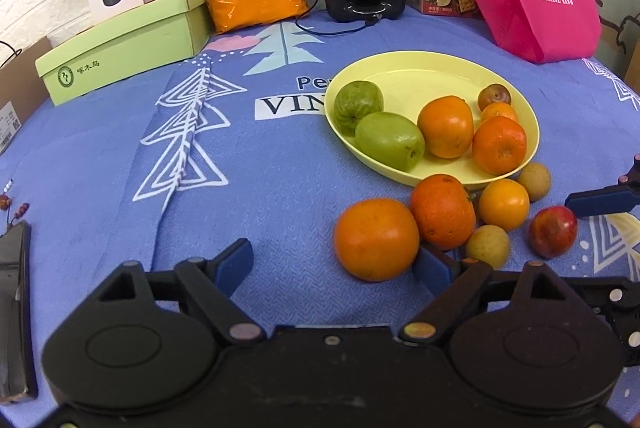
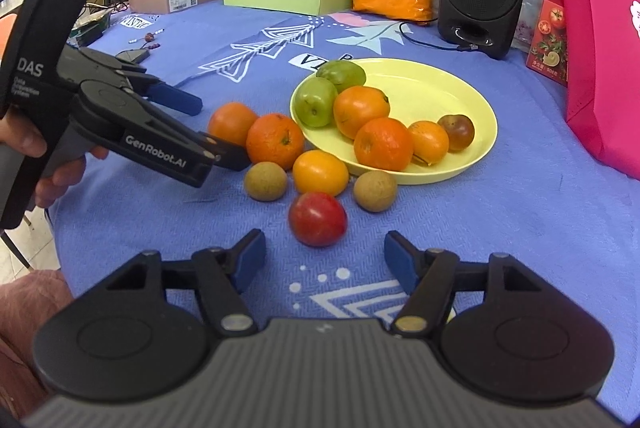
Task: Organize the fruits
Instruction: 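Move both tools back toward the remaining fruits, then grasp the large orange with the left tool while the right tool grasps the red plum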
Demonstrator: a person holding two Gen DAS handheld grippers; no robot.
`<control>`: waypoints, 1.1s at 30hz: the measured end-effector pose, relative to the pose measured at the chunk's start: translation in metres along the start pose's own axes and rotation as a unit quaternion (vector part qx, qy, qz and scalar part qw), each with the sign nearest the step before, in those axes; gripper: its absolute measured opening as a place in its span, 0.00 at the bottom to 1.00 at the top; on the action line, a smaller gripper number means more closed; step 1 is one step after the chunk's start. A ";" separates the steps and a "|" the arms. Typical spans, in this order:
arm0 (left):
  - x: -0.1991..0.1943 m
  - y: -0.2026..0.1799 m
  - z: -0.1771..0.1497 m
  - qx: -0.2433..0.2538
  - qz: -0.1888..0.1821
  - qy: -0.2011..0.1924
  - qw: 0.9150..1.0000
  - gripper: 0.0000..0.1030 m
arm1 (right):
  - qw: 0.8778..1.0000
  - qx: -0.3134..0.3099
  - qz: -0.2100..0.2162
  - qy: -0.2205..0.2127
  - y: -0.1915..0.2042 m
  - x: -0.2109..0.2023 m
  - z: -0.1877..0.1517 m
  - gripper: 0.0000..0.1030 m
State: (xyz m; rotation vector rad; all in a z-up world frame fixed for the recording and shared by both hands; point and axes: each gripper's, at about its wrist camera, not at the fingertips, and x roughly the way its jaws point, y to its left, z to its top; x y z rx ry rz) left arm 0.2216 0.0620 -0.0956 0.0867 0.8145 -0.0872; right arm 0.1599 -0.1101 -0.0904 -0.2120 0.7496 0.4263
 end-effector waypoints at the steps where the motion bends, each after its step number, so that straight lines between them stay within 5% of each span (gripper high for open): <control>1: 0.001 0.001 0.000 0.000 -0.002 0.000 1.000 0.85 | 1.000 0.001 0.001 0.000 0.000 0.000 0.000 0.65; 15: -0.004 -0.004 -0.003 0.019 -0.037 -0.014 0.999 0.58 | 1.000 0.008 0.000 -0.008 0.001 0.004 0.000 0.67; 18: -0.005 -0.003 -0.003 0.020 -0.052 -0.015 0.998 0.44 | 1.000 0.007 -0.002 -0.007 0.002 0.005 0.001 0.67; 25: -0.005 -0.003 -0.003 0.017 -0.061 -0.014 0.998 0.40 | 1.000 0.009 -0.010 -0.006 0.005 0.010 0.004 0.66; 33: -0.009 -0.001 -0.005 0.008 -0.062 -0.015 0.998 0.39 | 1.000 -0.002 -0.005 -0.007 0.012 0.012 0.008 0.40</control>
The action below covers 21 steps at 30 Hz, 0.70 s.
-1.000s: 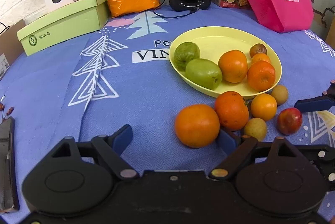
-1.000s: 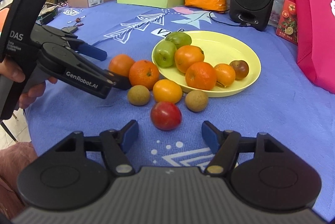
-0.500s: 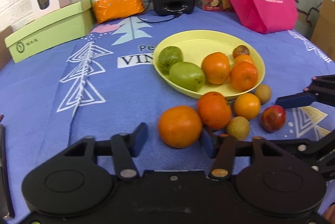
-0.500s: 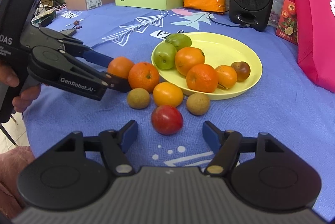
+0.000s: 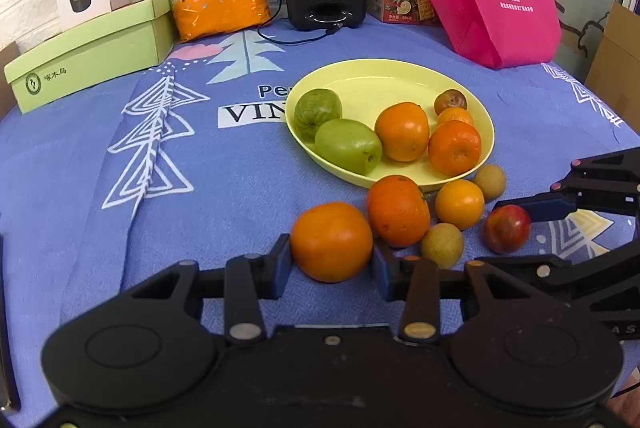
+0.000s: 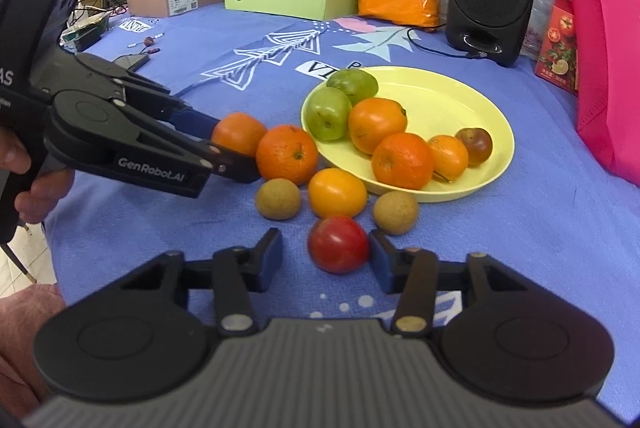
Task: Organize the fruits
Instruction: 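Grasp the large orange with the left tool while the right tool grasps the red plum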
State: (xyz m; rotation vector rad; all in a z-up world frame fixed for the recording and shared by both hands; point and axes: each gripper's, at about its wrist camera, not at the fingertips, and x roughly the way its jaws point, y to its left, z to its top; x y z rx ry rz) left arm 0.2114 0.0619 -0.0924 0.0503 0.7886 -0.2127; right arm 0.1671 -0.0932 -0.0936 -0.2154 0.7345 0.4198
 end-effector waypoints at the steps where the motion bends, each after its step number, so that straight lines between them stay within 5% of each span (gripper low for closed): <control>1: -0.001 0.001 -0.001 -0.002 -0.001 0.000 1.000 0.39 | 1.000 0.000 -0.001 0.000 0.000 0.000 0.001 0.38; 3: -0.004 0.002 -0.002 -0.008 -0.004 -0.001 1.000 0.39 | 1.000 -0.002 -0.002 -0.001 0.001 0.000 0.001 0.30; 21: -0.037 0.003 -0.015 -0.020 0.004 -0.011 1.000 0.39 | 1.000 -0.007 0.000 0.000 0.005 -0.022 -0.010 0.30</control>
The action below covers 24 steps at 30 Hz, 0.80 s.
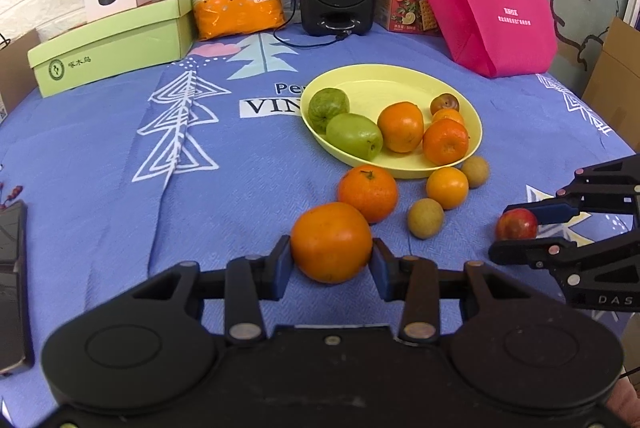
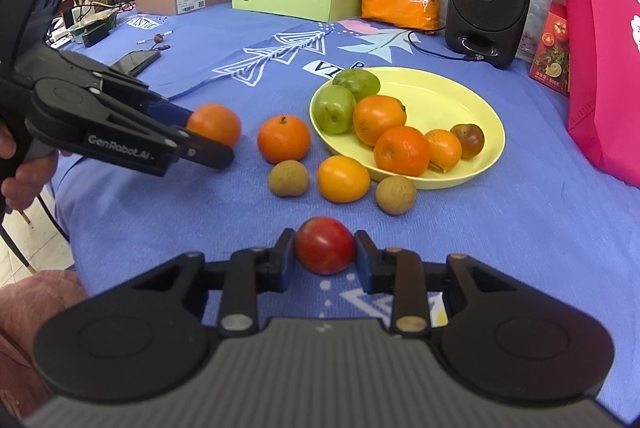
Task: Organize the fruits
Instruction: 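Grasp the large orange with the left tool while the right tool grasps the red plum, then place the orange on the plate with the left tool while the right places the red plum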
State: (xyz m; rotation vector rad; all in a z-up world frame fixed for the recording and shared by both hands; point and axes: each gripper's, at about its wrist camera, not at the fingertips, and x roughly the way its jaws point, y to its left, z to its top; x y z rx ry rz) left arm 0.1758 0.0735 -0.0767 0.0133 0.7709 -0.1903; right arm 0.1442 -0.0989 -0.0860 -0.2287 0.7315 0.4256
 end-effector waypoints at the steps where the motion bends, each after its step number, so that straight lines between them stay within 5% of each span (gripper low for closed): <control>1: -0.003 0.000 0.001 0.001 0.000 -0.002 1.000 0.39 | 1.000 0.001 0.000 0.000 0.000 -0.002 -0.001 0.30; 13: -0.014 -0.026 0.045 0.040 -0.017 -0.038 0.998 0.39 | 0.999 0.015 -0.013 -0.027 -0.019 -0.027 0.002 0.30; 24: 0.056 -0.032 0.104 0.057 -0.024 -0.016 0.998 0.39 | 0.998 0.018 -0.039 -0.054 -0.064 -0.001 0.055 0.30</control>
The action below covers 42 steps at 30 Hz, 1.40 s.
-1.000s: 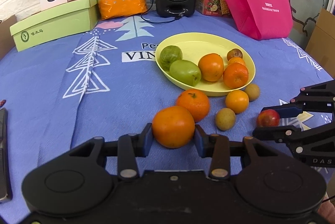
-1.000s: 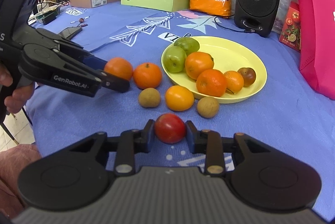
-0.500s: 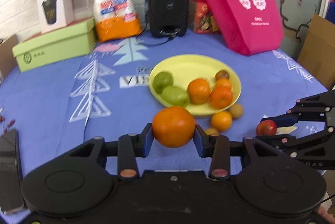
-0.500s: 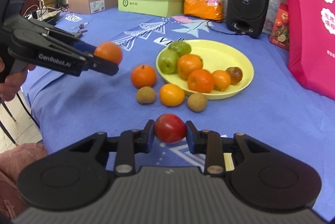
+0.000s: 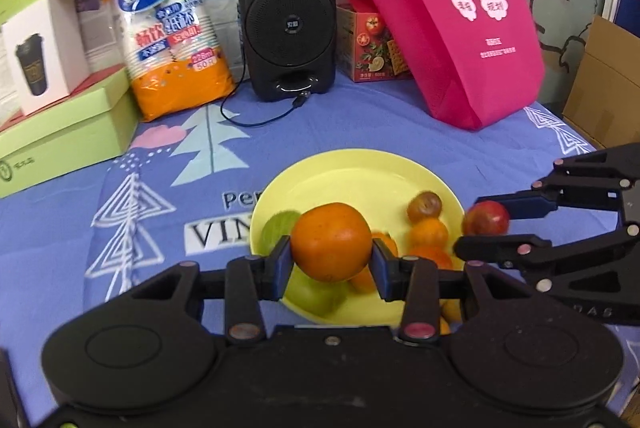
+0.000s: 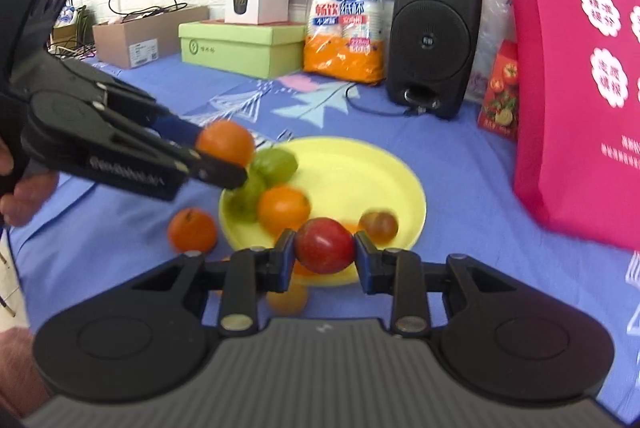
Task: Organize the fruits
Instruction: 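Place the orange on the plate with the left tool while the right places the red plum, then move both tools back toward the remaining fruits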
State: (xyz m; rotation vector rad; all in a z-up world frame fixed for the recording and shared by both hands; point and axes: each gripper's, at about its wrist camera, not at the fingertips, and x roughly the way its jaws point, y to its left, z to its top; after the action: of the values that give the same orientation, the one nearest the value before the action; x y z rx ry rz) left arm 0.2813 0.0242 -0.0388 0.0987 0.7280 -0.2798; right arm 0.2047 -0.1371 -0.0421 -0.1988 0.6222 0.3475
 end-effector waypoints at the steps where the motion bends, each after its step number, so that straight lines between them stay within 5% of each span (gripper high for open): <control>1: 0.006 0.001 0.004 -0.001 0.000 0.003 1.000 0.39 | 1.000 -0.002 -0.001 0.001 -0.002 0.006 0.004 0.30; 9: 0.050 0.010 0.026 -0.007 -0.006 0.029 1.000 0.40 | 1.000 -0.008 0.008 0.014 -0.010 0.046 0.024 0.30; 15: 0.048 0.012 0.028 -0.009 0.005 0.019 1.000 0.73 | 1.000 -0.007 0.007 0.018 -0.012 0.056 0.028 0.32; 28: -0.016 0.015 -0.006 -0.020 0.031 -0.008 0.999 0.73 | 1.000 0.008 -0.010 0.008 -0.013 0.018 0.010 0.39; 42: -0.052 0.026 -0.070 -0.055 0.042 0.017 0.997 0.73 | 1.000 0.005 -0.003 0.024 0.010 -0.008 -0.019 0.45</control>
State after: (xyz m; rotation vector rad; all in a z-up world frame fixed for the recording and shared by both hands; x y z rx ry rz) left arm 0.2066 0.0731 -0.0568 0.0291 0.7690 -0.1575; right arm 0.1841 -0.1351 -0.0533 -0.2000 0.6697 0.3354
